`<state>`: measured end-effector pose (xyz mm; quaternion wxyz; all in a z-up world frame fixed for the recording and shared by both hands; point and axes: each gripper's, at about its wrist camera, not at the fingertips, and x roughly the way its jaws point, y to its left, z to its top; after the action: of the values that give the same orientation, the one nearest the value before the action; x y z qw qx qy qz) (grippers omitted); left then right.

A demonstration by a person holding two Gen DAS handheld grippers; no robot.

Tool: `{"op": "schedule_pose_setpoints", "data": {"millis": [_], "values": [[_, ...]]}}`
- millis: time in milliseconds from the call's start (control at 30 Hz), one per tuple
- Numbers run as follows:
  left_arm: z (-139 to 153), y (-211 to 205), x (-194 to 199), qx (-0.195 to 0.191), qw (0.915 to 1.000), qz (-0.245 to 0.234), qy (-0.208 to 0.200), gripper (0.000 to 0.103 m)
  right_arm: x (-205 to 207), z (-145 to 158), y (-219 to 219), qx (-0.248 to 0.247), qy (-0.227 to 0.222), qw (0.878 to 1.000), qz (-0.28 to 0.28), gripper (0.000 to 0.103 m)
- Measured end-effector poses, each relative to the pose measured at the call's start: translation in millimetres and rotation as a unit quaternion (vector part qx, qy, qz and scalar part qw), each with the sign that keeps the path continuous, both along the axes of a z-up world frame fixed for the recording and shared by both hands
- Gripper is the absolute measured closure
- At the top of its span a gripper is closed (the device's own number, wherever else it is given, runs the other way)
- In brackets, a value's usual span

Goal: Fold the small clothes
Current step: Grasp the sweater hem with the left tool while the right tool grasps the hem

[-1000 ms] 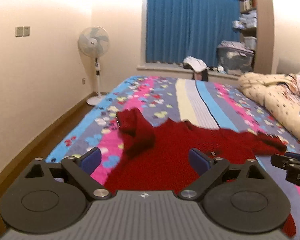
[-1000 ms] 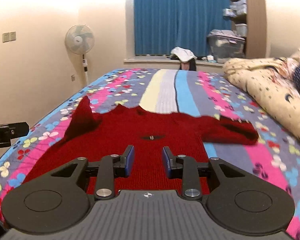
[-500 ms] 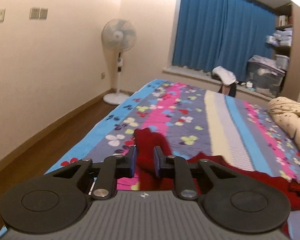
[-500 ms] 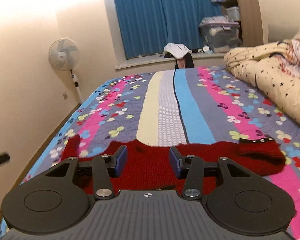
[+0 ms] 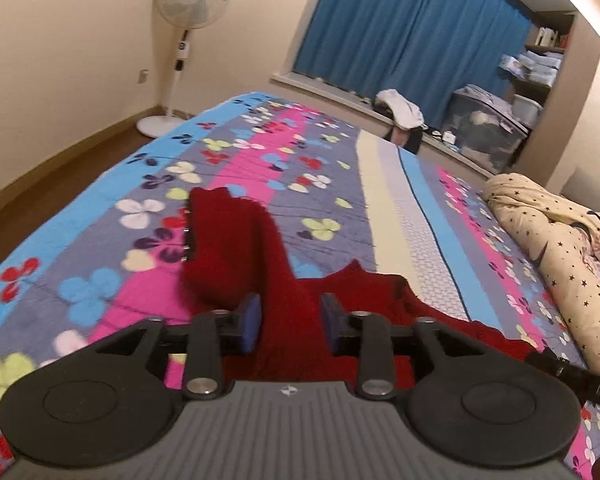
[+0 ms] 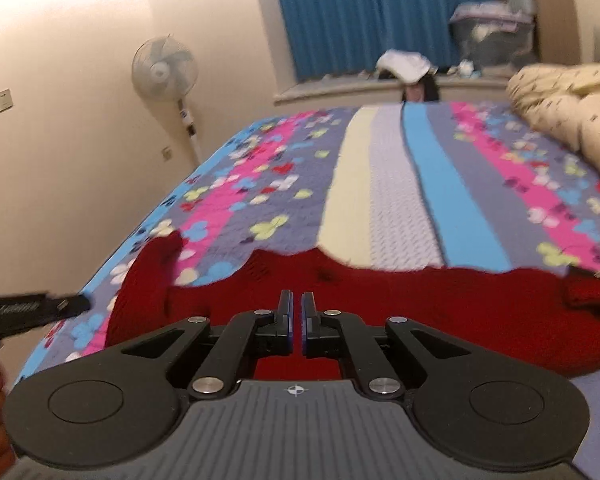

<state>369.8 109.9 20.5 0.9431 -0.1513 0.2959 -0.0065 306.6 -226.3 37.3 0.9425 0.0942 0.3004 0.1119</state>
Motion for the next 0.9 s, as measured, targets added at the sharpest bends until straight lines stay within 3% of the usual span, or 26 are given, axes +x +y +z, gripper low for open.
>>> {"op": "schedule_pose_setpoints", "data": {"millis": [100,133,267,300,333,400,433,533,600,667,733,767,900], "values": [[-7,-15,9,0.005,1.0,-0.001,0.005,0.033,3,-4,-2,0.012,0.019,1.0,0.007,0.097],[-9,-16,13,0.007,1.0,0.003,0.006,0.03,6,-5,-4,0.016,0.025,1.0,0.002,0.096],[-18,-17,28,0.014,0.9997,0.005,0.017,0.035,14,-14,-13,0.021,0.05,0.998,-0.03,0.092],[-21,-18,30,0.02,0.9996,-0.001,0.018,0.064,17,-17,-17,0.023,0.059,0.997,-0.042,0.091],[-22,-20,30,0.033,0.9993,-0.006,0.018,0.1,19,-19,-20,0.026,0.067,0.996,-0.053,0.091],[-16,-31,19,0.101,0.9947,0.016,-0.01,0.103,24,-26,-29,0.036,0.081,0.993,-0.076,0.091],[-11,-39,12,0.129,0.9912,0.01,-0.029,0.103,25,-28,-33,0.041,0.086,0.992,-0.088,0.091],[-5,-63,4,0.155,0.9852,-0.058,-0.044,0.103,27,-33,-43,0.051,0.094,0.987,-0.12,0.091],[-8,-70,4,0.176,0.9822,-0.057,-0.033,0.103,27,-34,-47,0.055,0.094,0.985,-0.131,0.091],[-15,-62,11,0.162,0.9862,-0.036,-0.009,0.097,26,-34,-48,0.055,0.094,0.985,-0.137,0.091],[-22,-48,16,0.13,0.9914,-0.014,0.004,0.07,25,-34,-47,0.057,0.094,0.985,-0.135,0.091],[-24,-43,18,0.122,0.9925,-0.002,0.007,0.064,25,-34,-46,0.058,0.095,0.985,-0.13,0.091],[-26,-27,26,0.085,0.9959,0.013,0.029,0.059,26,-34,-41,0.055,0.097,0.987,-0.112,0.089]]}}
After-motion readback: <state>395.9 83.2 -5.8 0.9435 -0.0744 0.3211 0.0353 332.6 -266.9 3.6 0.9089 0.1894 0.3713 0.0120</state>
